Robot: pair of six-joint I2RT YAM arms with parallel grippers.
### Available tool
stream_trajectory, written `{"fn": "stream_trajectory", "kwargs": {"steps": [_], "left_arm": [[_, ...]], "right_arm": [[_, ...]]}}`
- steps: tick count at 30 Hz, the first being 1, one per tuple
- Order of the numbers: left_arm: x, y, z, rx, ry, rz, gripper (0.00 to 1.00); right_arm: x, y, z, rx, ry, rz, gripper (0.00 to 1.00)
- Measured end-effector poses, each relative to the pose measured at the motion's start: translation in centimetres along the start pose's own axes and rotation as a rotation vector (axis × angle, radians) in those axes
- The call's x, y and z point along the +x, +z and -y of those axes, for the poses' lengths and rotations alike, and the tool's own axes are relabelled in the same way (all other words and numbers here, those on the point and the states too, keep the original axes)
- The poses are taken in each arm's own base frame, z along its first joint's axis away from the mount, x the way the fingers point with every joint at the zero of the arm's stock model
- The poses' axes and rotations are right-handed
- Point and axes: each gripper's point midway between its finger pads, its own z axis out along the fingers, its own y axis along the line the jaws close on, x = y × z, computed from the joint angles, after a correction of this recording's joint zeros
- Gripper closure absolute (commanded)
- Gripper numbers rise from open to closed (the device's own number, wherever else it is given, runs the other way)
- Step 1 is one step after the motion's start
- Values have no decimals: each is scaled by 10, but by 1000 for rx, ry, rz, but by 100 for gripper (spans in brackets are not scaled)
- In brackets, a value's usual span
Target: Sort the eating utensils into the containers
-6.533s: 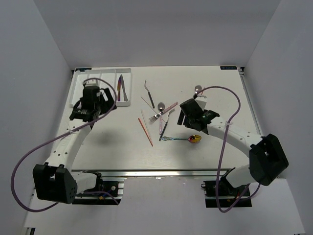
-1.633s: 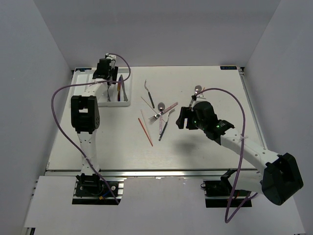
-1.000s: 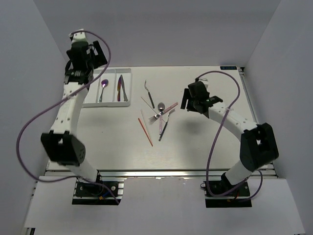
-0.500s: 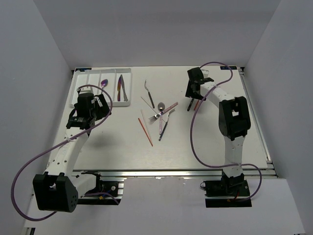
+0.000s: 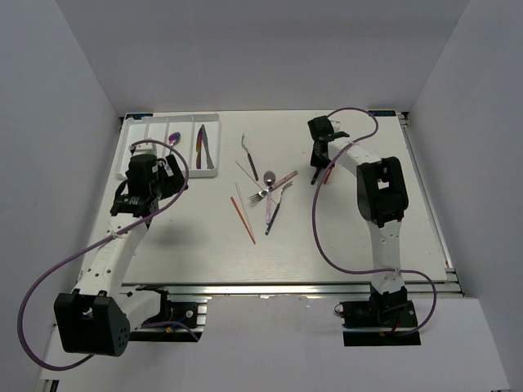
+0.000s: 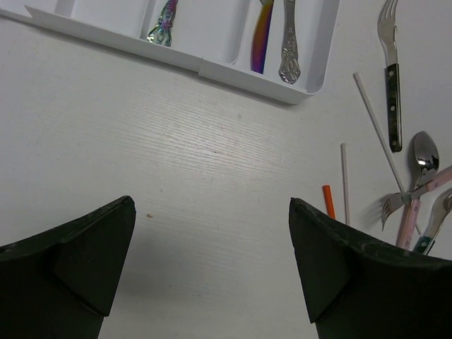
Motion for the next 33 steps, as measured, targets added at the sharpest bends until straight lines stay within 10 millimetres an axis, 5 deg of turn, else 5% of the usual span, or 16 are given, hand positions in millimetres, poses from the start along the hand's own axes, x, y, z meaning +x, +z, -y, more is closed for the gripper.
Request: {"fn": "stream_trajectory", "kwargs": {"steps": [3,7,11,15,19,22,25,30,33], "left_arm": [[1,0,5,23,-9,-8,2],[2,2,32,154,-68,-35,2],[-13,-4,90,420,-200,-15,2],[-22,-26,166,677,-255,1,2],[-6,-47,233,847,-262,-59,2],[6,-47,253,887,-291,-99,2],[11,-48,266,917,-315,-120,4],[8,-56,276,961,-333,-110,32],[6,-60,279,979,-338,-108,62]], "right_arm": [[-1,1,-7,-34,6,3,98],[5,-6,-16,-118,18,15,100],[28,-37,-16,-220,13,12,100],[29,-112,-34,-374,-11,119,100],[22,-217,-92,-646,-77,297,100],[42,-282,-126,-879,-135,341,100],[58,-309,-135,-1004,-164,323,100],[67,-324,-142,-1094,-193,295,100],[73,-331,-146,-1119,-211,281,100]]}}
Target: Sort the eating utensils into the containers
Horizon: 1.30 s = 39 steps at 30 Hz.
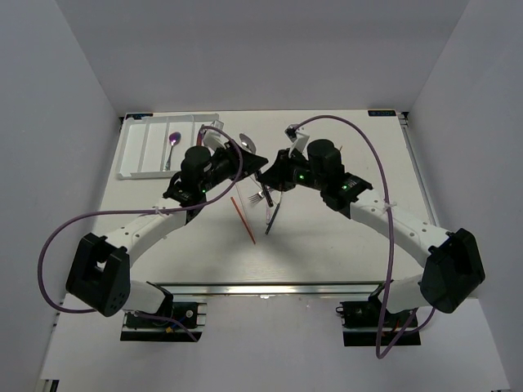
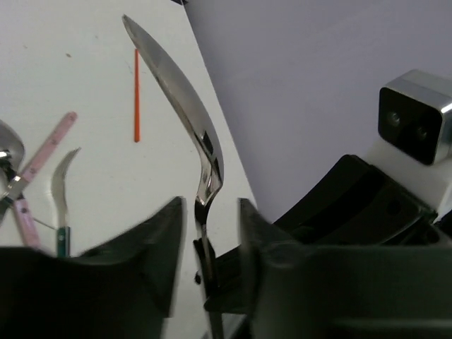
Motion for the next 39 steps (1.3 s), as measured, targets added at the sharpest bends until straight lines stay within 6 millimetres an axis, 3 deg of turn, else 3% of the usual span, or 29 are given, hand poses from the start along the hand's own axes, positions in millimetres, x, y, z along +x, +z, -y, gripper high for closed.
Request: {"fn": "stream_trajectory", "kwargs": {"steps": [2,3,4,6,7,8,10,11,13,15,18,20,23,26,28,34,39], "left_arm": [[1,0,3,11,12,-5,92],[0,0,3,10,13,-4,92],[-2,1,2,3,17,-4,100],[-7,4,2,-3,39,-1,100],[-8,5,2,-9,48,-4,100],[-10,7,1,-20,62,-6,100],[-14,9,-3,-69,101,-9,100],[-19,10,-7,-107,129,0,100],[-38,9,-18,-219,197,31,100],[-72,3,-34,-342,273,84,100],[-141,-15,-68,-537,382,207,100],[-181,-32,-98,-669,440,270,100],[-223,-46,-153,-832,507,266,100],[-253,-35,-205,-933,577,210,100],[-260,-23,-239,-979,631,157,100],[-240,-3,-326,-1072,676,-9,100],[-235,-16,-360,-1115,643,-39,94]], "right_arm": [[1,2,-7,-17,-6,-6,100],[0,4,-10,-20,-11,-6,100],[-1,5,-9,-12,-15,-4,100],[-5,8,-8,-2,-19,4,100],[-6,8,-6,8,-21,10,84],[-8,9,-4,21,-24,17,40],[-12,8,2,56,-19,38,18],[-13,7,7,75,-15,49,15],[-12,-3,21,120,-5,67,13],[-15,-20,49,190,21,96,13],[-23,-51,96,318,72,150,13],[-23,-66,117,377,96,167,13],[-13,-73,123,392,108,151,13],[-1,-74,119,370,112,128,13],[9,-75,118,356,117,109,13],[30,-76,119,339,132,68,13],[50,-75,126,352,153,34,13]]}}
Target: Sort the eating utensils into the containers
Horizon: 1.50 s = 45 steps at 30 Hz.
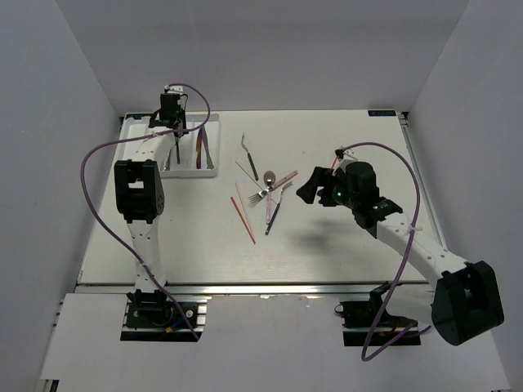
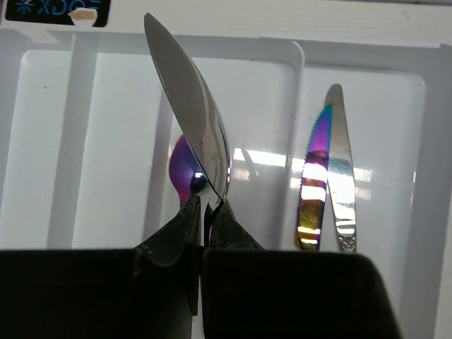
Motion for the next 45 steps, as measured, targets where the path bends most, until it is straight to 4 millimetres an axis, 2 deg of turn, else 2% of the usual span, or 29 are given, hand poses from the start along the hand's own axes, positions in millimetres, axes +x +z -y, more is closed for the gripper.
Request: {"fn": "stream_trajectory", "kwargs": {"steps": [2,4,5,6,9,12,15,17,19,22,25,27,28,29,30,31,33,35,39,40,42,45], "left_arm": [[-1,2,-7,-9,-9,7,94],[-4,3,-13,-18,-17,16,86],[-4,4,-14,-20,-20,17,78],[-4,4,-14,-21,-25,18,60],[-1,5,-13,-22,-34,19,32],[8,4,-10,-21,-46,2,22],[11,-1,-10,-18,-65,-9,19],[1,-11,-10,-11,-93,3,2],[-21,-32,-11,7,-132,38,2],[-68,-81,-15,43,-220,123,2],[-117,-153,-22,100,-343,236,2],[-129,-208,-27,150,-404,311,2],[-127,-233,-31,167,-421,337,2],[-115,-256,-34,177,-435,346,2],[-101,-272,-37,181,-440,346,2],[-86,-288,-40,182,-441,347,2],[-49,-301,-42,173,-430,304,2],[-16,-301,-41,161,-419,264,2],[72,-284,-32,138,-382,104,2],[87,-281,-31,131,-373,68,2],[102,-279,-30,122,-362,29,2],[98,-280,-30,127,-365,46,2]], "right_arm": [[5,2,3,7,6,-13,13],[6,4,4,9,10,-18,13],[7,5,5,11,11,-21,13],[8,5,5,12,13,-23,13],[8,5,5,12,12,-22,13],[7,6,5,10,11,-18,13],[6,7,4,7,12,-22,13],[5,10,3,4,12,-28,13],[5,16,2,4,9,-42,14],[5,35,-1,56,-11,-84,15],[7,61,-12,136,-61,-114,23],[14,75,-24,174,-98,-135,37],[17,82,-30,191,-113,-146,44],[20,88,-34,209,-125,-157,53],[24,95,-40,220,-138,-165,54],[29,101,-43,234,-145,-175,57],[38,111,-42,270,-157,-196,64],[46,121,-36,316,-165,-223,67],[65,140,-18,392,-174,-278,68],[70,144,-14,407,-175,-292,69],[80,149,-6,430,-176,-319,69],[89,153,-2,448,-179,-343,69]]}}
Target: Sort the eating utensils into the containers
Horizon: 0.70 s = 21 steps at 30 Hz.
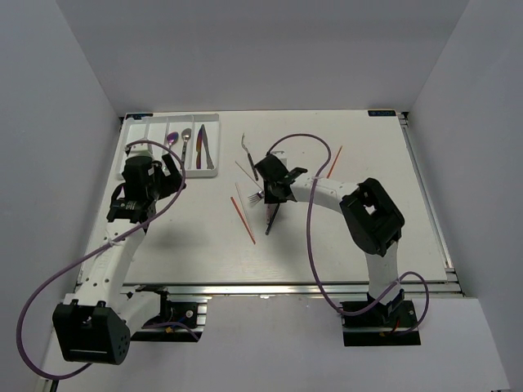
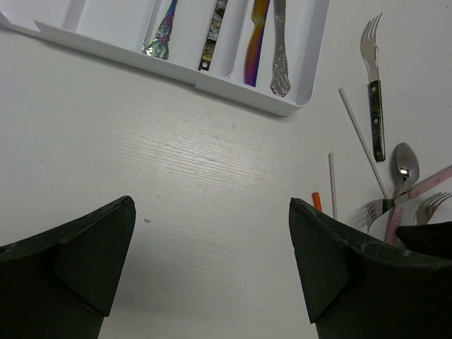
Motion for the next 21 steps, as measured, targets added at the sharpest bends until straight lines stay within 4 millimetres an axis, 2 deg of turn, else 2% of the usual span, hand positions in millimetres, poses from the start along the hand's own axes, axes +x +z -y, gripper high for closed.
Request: {"fn": "stream_trajectory", "kwargs": {"steps": [3,12,21], "left_arm": [[-3,0,2,8,-1,8,2],[-2,0,6,30,-2,3,2],[-4,0,9,48,-4,11,2]], "right_arm": [[-5,0,-6,-9,0,10,69],[8,7,-9,10,0,-13,71],[7,8,-12,34,47,-12,89]]}}
